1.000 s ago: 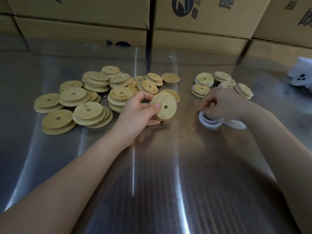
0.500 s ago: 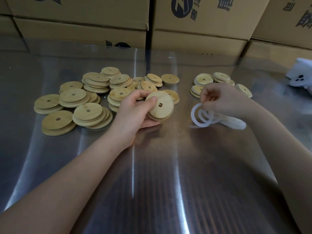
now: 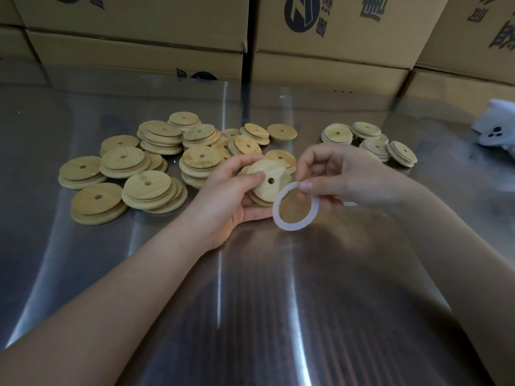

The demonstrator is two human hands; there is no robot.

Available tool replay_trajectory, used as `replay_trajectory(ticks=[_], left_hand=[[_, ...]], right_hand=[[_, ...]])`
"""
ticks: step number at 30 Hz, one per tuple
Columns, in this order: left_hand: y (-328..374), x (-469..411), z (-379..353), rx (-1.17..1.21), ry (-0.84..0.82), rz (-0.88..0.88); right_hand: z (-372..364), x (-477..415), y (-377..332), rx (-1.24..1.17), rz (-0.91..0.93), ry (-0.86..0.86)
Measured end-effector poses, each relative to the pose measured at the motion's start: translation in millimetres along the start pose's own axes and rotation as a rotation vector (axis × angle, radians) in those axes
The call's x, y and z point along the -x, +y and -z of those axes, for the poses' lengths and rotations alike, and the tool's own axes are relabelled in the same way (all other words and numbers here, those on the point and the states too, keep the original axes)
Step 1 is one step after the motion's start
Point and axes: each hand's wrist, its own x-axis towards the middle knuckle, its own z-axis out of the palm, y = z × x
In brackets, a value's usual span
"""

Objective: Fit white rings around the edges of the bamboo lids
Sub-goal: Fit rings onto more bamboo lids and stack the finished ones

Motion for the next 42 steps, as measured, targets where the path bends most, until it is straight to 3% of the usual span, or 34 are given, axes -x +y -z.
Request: replay_trajectory(ticks=[17, 24, 33, 42], left_hand=[[-4.5, 4.0, 0.2, -0.202, -0.175, -0.097], [-5.4, 1.7, 1.1, -0.214, -0.179, -0.092], [-7.1, 3.1, -0.6, -0.229, -0.177, -0.119], [-8.4, 9.4, -3.1, -0.343, -0.053, -0.358]], right_hand=[[-25.1, -11.2, 9.4, -0.009, 0.138, 0.37], [-31.6, -11.2, 7.0, 0.128, 0.174, 0.49], [-33.4, -11.5, 5.7, 0.182, 0.166, 0.498], [-30.6, -11.4, 3.4, 0.179, 0.16, 0.509]])
